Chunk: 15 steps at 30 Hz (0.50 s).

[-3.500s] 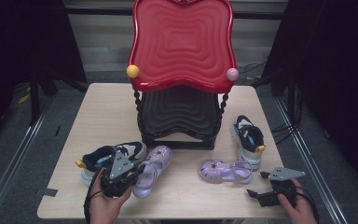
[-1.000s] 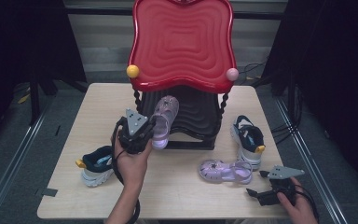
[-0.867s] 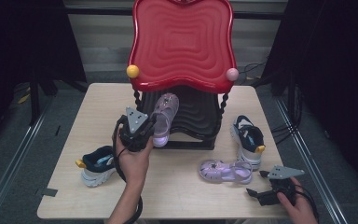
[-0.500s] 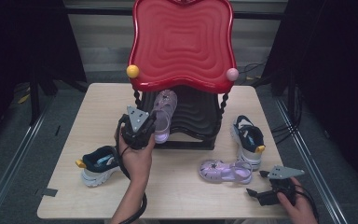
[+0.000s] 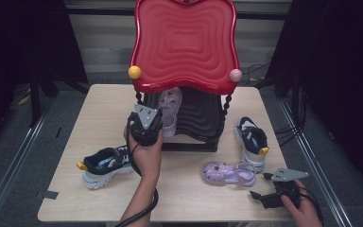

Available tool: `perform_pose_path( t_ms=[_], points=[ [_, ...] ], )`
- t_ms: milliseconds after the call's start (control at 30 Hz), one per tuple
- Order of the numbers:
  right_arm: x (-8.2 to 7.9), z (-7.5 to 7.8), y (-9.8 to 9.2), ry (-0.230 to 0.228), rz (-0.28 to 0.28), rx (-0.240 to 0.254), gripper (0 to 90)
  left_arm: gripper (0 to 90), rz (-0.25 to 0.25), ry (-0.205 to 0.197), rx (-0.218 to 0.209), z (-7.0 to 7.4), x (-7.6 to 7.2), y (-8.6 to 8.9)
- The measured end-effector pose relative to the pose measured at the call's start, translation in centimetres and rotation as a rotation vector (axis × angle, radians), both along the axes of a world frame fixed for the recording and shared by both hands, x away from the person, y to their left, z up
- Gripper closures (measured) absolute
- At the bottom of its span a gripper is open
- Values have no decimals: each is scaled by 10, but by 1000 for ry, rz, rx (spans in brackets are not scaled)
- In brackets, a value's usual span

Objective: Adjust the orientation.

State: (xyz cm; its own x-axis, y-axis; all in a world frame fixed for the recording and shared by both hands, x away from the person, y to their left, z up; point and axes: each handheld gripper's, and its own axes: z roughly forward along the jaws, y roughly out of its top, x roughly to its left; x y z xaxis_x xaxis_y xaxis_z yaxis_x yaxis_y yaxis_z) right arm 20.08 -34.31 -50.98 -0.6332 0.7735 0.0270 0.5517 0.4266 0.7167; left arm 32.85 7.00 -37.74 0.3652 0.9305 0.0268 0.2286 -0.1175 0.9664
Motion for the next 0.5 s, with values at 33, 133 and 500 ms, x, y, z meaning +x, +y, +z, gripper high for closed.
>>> perform_pose_path(
  t_ms=[33,133,500],
  points=[
    [0,0,0,0,0,0,92,824,2,2,-2,-1,1,-2],
    [0,0,0,0,0,0,92,824,10,-1,-8,-5,5,-6],
    [0,0,0,0,0,0,92,824,66,-57,-8,-10,20,-19]
  ],
)
